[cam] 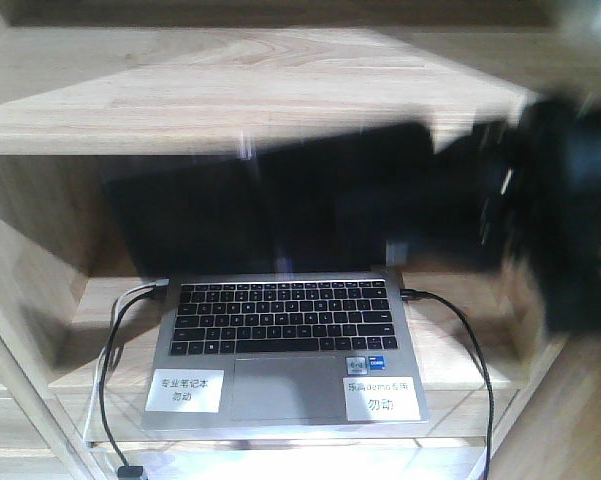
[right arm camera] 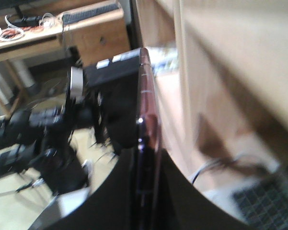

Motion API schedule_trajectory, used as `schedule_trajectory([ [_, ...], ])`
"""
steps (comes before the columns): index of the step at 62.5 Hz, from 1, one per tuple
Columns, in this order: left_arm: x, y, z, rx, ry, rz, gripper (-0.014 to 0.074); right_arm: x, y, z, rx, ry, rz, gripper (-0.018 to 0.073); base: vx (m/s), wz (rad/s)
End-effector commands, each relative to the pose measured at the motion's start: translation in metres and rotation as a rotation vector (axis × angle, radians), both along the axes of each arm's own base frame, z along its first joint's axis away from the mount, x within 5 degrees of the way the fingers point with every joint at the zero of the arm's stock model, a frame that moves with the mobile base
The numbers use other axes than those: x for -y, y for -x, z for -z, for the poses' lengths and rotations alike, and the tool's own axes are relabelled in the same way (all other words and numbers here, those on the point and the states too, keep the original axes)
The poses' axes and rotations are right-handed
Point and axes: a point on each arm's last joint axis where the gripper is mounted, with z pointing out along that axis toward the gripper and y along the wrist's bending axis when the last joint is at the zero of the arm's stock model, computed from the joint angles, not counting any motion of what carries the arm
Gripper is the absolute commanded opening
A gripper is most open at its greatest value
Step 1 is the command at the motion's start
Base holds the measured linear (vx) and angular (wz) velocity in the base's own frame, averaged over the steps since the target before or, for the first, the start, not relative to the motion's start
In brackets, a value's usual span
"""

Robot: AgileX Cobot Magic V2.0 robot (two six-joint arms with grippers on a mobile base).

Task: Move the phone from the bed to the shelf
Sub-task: 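Raise the right gripper with the phone over the upper shelf board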

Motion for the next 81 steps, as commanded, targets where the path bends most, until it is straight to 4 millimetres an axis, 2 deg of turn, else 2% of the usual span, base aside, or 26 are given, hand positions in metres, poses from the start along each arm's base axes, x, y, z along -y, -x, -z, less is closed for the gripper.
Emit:
schedule_trajectory([
  [1,-0.001,0.0,-0.006,0.078,0.006,-0.012,0.0001,0.003,0.004,-0.041,0.121,-0.141,0.078,-0.0004,0.0,0.0],
  [6,-0.001,0.0,-0.006,0.078,0.006,-0.012,0.0001,0.006,0.001,-0.056,0.179,-0.171,0.15,-0.0004,0.0,0.0],
  [14,-0.001,0.0,-0.006,0.078,0.006,-0.012,0.0001,0.008,-0.008,-0.068,0.222,-0.207,0.237,-0.0004,0.0,0.0],
  [40,-0.001,0.0,-0.006,0.078,0.006,-0.012,0.0001,-0.006,-0.076,-0.074,0.175,-0.225,0.263,-0.0004,0.0,0.0],
  [46,-0.001,0.0,-0.006,0.078,0.006,-0.012,0.0001,-0.013,-0.09,-0.077,0.17,-0.237,0.259,-0.0004,0.0,0.0],
  [57,-0.001,0.0,-0.006,0.078,0.006,-0.012,0.0001,-0.042,-0.109,-0.083,0.194,-0.256,0.245,-0.0004,0.0,0.0],
  [66,-0.001,0.0,-0.006,0.078,0.006,-0.012,0.0001,-0.062,-0.13,-0.076,0.156,-0.269,0.277,-0.0004,0.0,0.0],
  [81,-0.001,0.0,-0.006,0.078,0.006,-0.012,0.0001,-0.073,-0.162,-0.052,0.106,-0.241,0.337,-0.0004,0.0,0.0],
])
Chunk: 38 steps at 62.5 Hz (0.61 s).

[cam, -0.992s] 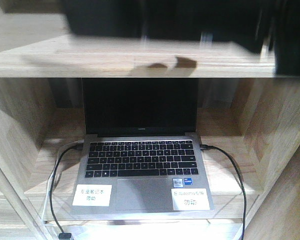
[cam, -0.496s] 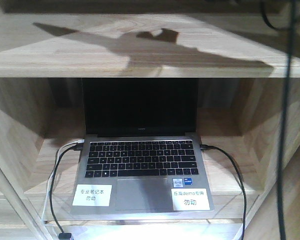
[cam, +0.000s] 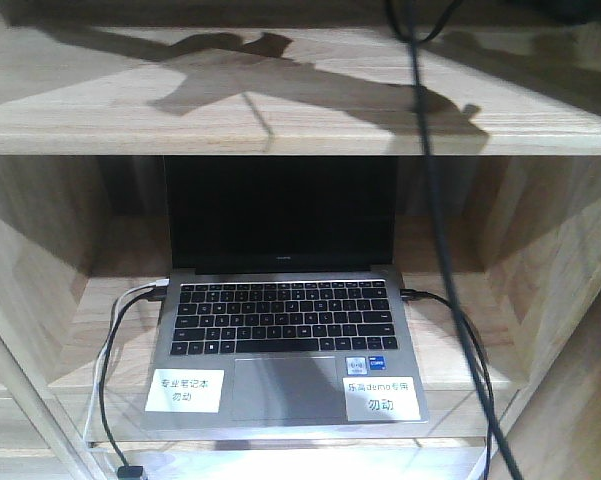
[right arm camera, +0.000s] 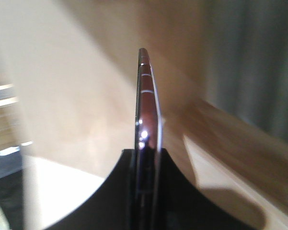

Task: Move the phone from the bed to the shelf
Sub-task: 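Raise the right gripper with the phone over the upper shelf board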

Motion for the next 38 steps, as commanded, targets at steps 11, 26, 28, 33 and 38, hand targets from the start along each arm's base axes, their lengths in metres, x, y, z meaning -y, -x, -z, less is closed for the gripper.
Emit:
schedule_trajectory([
  [11,-0.001,0.0,-0.006,0.078,0.006,-0.012,0.0001,0.003,-0.005,-0.011,0.036,-0.033,0.061,-0.0004,0.0,0.0],
  [26,-0.001,0.0,-0.006,0.078,0.006,-0.012,0.0001,0.0,-0.014,0.002,0.004,0.003,0.072,-0.0004,0.0,0.0],
  [28,-0.001,0.0,-0.006,0.078,0.006,-0.012,0.0001,0.0,-0.015,0.004,0.004,0.011,0.074,-0.0004,0.0,0.0],
  [33,-0.001,0.0,-0.006,0.078,0.006,-0.012,0.0001,0.0,-0.018,0.009,-0.008,0.032,0.081,-0.0004,0.0,0.0],
  [38,-0.001,0.0,-0.006,0.078,0.006,-0.012,0.0001,-0.001,-0.021,0.013,-0.01,0.051,0.085,-0.0004,0.0,0.0],
])
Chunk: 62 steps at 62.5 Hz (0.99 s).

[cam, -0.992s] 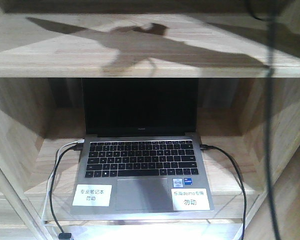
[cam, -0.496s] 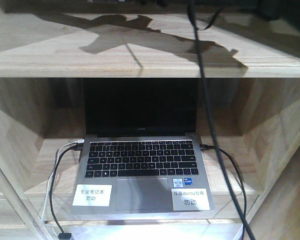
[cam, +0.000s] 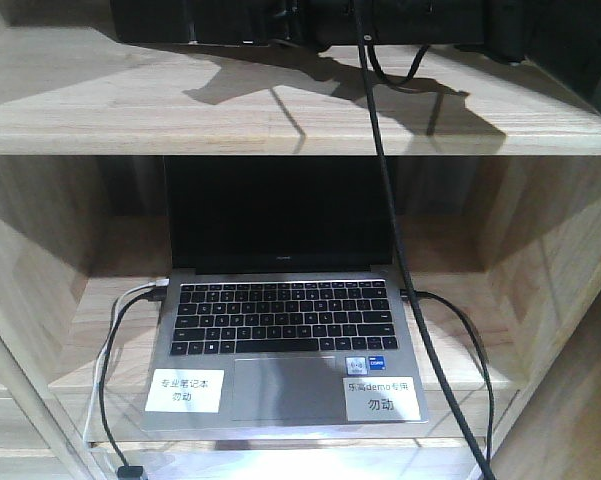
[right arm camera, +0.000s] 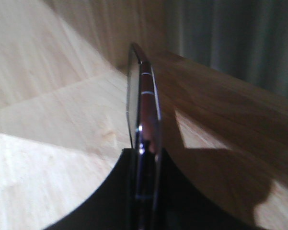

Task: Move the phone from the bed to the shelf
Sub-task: 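Raise the right gripper with the phone over the upper shelf board, then lower the phone flat onto the upper shelf and open the right gripper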

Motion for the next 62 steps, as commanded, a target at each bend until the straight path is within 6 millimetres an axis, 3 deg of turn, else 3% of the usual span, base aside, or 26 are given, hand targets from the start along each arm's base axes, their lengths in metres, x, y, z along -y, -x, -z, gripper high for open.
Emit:
schedule_trajectory([
  [1,-0.0009,-0.0004,-0.0062,0.078,0.006,-0.012,0.0001,0.0064,0.0093,-0.0283,0.068,-0.045,0.029,-0.0004,0.0,0.0],
  [13,-0.0009,-0.0004,-0.0062,0.078,0.006,-0.012,0.0001,0.0059,0.0079,-0.026,0.064,-0.04,0.03,0.0017,0.0,0.0],
  [22,-0.0009,-0.0004,-0.0062,0.078,0.006,-0.012,0.0001,0.006,0.0078,-0.026,0.065,-0.039,0.031,0.0093,0.0,0.0],
  [48,-0.0009,-0.0004,-0.0062,0.078,0.006,-0.012,0.0001,0.008,0.0045,-0.0274,0.083,-0.045,0.072,0.0575,0.0,0.0],
  [55,-0.0009,-0.0004,-0.0062,0.078,0.006,-0.012,0.0001,0.0081,0.0044,-0.0272,0.086,-0.04,0.072,0.0634,0.0,0.0],
  [62,-0.0009,-0.0004,-0.0062,0.078,0.006,-0.012,0.0001,0.0084,0.0041,-0.0263,0.093,-0.024,0.074,0.0638,0.0,0.0],
])
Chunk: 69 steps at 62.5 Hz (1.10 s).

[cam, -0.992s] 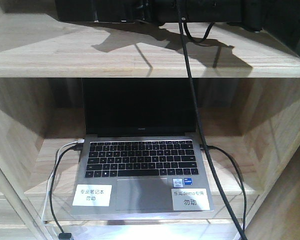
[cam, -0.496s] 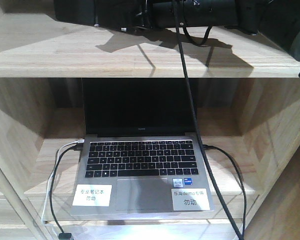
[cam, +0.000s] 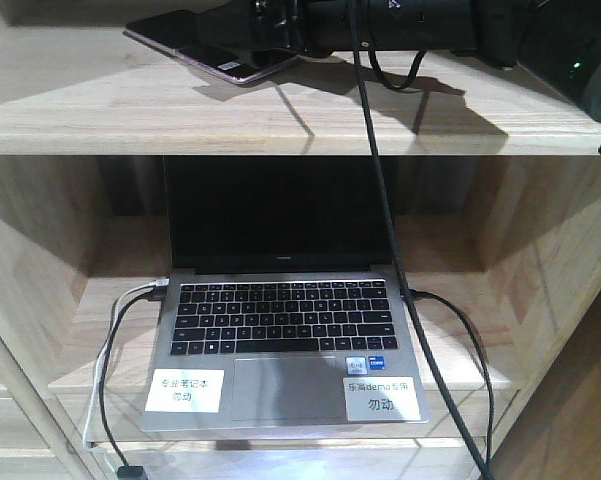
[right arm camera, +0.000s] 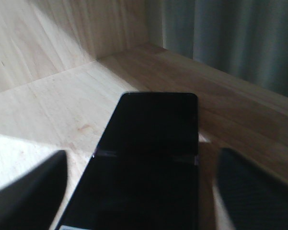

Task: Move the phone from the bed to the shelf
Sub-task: 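Lower the phone flat onto the upper shelf and open the right gripper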

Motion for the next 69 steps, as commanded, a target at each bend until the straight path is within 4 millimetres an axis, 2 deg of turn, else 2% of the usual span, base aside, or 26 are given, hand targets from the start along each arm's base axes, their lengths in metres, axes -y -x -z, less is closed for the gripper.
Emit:
schedule_trajectory([
  [1,-0.001,0.0,-0.006,0.078,0.006,-0.012,0.0001,0.008,0.012,-0.033,0.086,-0.054,0.032,0.0637,0.0,0.0],
  [16,-0.001,0.0,-0.006,0.078,0.006,-0.012,0.0001,0.009,0.015,-0.038,0.096,-0.055,0.035,0.0622,0.0,0.0],
  [32,-0.001,0.0,-0.006,0.078,0.006,-0.012,0.0001,0.02,0.036,-0.063,0.153,-0.038,0.054,0.0582,0.0,0.0],
  [47,-0.001,0.0,-0.006,0.078,0.006,-0.012,0.0001,0.035,0.068,-0.095,0.216,-0.024,0.07,0.0578,0.0,0.0],
  [57,-0.001,0.0,-0.006,0.078,0.006,-0.012,0.0001,0.045,0.09,-0.113,0.191,-0.056,0.09,0.0566,0.0,0.0],
  [69,-0.001,0.0,-0.006,0.078,0.006,-0.012,0.0001,0.055,0.116,-0.125,0.193,-0.051,0.088,0.0452,0.0,0.0],
])
